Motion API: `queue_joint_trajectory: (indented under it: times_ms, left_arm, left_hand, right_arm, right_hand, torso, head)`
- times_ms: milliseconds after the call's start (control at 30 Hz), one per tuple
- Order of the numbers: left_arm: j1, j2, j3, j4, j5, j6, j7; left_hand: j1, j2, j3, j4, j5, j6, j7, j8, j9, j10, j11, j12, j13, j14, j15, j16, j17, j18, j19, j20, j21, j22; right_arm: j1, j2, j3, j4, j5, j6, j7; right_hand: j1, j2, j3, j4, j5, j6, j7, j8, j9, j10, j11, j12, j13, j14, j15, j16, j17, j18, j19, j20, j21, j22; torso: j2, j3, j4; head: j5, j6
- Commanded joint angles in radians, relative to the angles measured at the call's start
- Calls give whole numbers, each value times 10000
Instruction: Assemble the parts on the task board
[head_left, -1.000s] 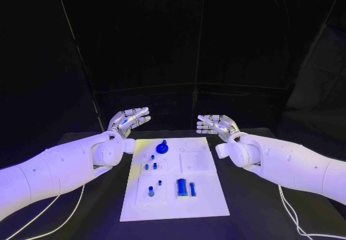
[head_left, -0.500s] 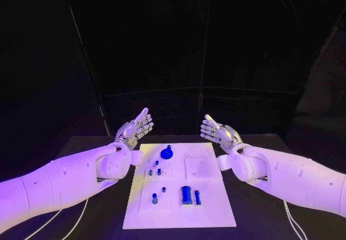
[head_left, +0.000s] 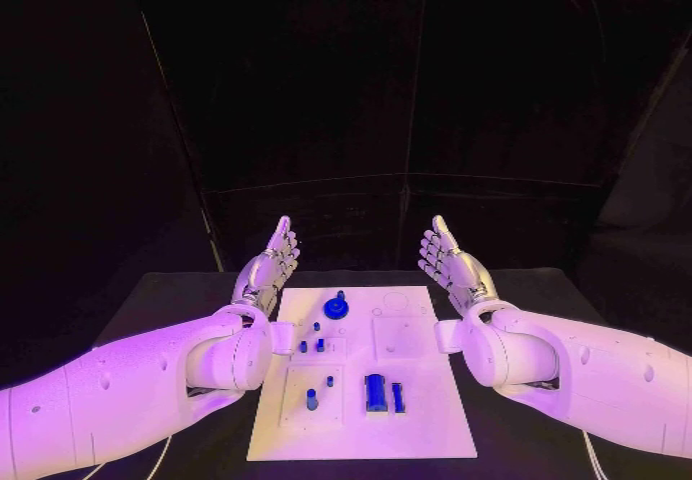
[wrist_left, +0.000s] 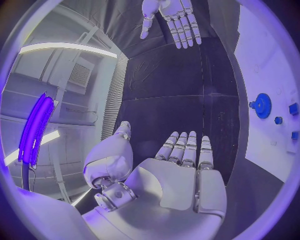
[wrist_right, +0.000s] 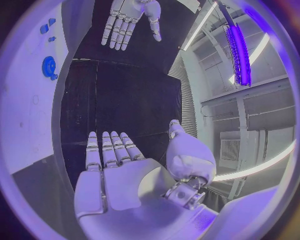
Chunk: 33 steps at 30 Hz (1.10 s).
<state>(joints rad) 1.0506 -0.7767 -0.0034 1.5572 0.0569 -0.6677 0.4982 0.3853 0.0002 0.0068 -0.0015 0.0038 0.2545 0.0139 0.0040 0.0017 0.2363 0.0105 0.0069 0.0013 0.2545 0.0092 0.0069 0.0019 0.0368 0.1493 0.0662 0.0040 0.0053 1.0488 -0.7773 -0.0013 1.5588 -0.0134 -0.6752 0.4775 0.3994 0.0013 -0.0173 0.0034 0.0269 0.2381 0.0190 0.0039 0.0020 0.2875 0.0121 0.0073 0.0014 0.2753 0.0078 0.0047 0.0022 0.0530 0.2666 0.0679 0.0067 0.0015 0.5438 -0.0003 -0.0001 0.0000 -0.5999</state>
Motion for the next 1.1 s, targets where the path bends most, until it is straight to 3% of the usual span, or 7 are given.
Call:
queue_joint_trajectory:
  times_ms: [33,400,733,767,800,867,1100]
  left_arm:
    - [-6,-32,33,126,-568,-1020,218]
    - [-6,-33,34,128,-569,-1023,218]
    - [-6,-33,34,128,-569,-1023,218]
    - [-6,-33,34,128,-569,-1023,218]
    - [-6,-33,34,128,-569,-1023,218]
    - [-6,-33,34,128,-569,-1023,218]
    - [-6,-33,34,128,-569,-1023,218]
  left_hand:
    - [-1228,-2,-68,15,-38,-809,-139,-40,-17,-747,-105,-69,-13,-811,-92,-69,-19,-368,-472,-662,-40,-53]
    - [-2166,-2,-68,15,-38,-1431,-139,-40,-17,-1324,-105,-69,-13,-1434,-92,-69,-19,-368,-1493,-662,-40,-53]
    - [-2737,-2,-68,15,-38,-1775,-139,-40,-17,-1639,-105,-69,-13,-1789,-92,-69,-19,-368,-1493,-662,-40,-53]
    - [-2761,-2,-68,15,-38,-1811,-139,-40,-17,-2363,-105,-69,-13,-1820,-92,-69,-19,-368,-1493,-662,-40,-53]
    - [-2983,-2,-68,15,-38,-2545,-139,-40,-17,-2363,-105,-69,-13,-2545,-92,-69,-19,-368,-1493,-662,-40,-53]
    - [-3853,-2,-68,15,-38,-2545,-139,-40,-17,-2363,-105,-69,-13,-2545,-92,-69,-19,-368,-1493,-662,-40,-53]
    - [-3853,-2,-68,15,-38,-2545,-139,-40,-17,-2363,-105,-69,-13,-2545,-92,-69,-19,-368,-1493,-662,-40,-53]
  right_arm:
    - [12,-27,13,112,134,-948,425]
    - [12,-27,13,112,134,-948,425]
    - [12,-27,13,112,134,-948,425]
    - [12,-27,13,112,134,-948,425]
    - [12,-27,13,112,134,-948,425]
    - [12,-27,13,112,134,-948,425]
    - [12,-27,13,112,134,-948,425]
  right_hand:
    - [-1246,-13,173,-34,-269,-742,-190,-39,-20,-896,-121,-73,-14,-859,-78,-47,-22,-530,-830,-679,-67,-15]
    - [-2228,-13,173,-34,-269,-1324,-190,-39,-20,-1607,-121,-73,-14,-1535,-78,-47,-22,-530,-1479,-679,-67,-15]
    - [-2809,-13,173,-34,-269,-1638,-190,-39,-20,-2020,-121,-73,-14,-1919,-78,-47,-22,-530,-1868,-679,-67,-15]
    - [-2849,-13,173,-34,-269,-2381,-190,-39,-20,-2039,-121,-73,-14,-1947,-78,-47,-22,-530,-1889,-679,-67,-15]
    - [-3081,-13,173,-34,-269,-2381,-190,-39,-20,-2875,-121,-73,-14,-2753,-78,-47,-22,-530,-2666,-679,-67,-15]
    - [-3994,-13,173,-34,-269,-2381,-190,-39,-20,-2875,-121,-73,-14,-2753,-78,-47,-22,-530,-2666,-679,-67,-15]
    - [-3994,-13,173,-34,-269,-2381,-190,-39,-20,-2875,-121,-73,-14,-2753,-78,-47,-22,-530,-2666,-679,-67,-15]
  torso:
    - [4,3,1]
    - [4,3,1]
    - [4,3,1]
    - [4,3,1]
    - [4,3,1]
    - [4,3,1]
    - [4,3,1]
  head:
    - [0,-1]
    - [0,-1]
    - [0,-1]
    - [0,-1]
    - [0,-1]
    - [0,-1]
    - [0,-1]
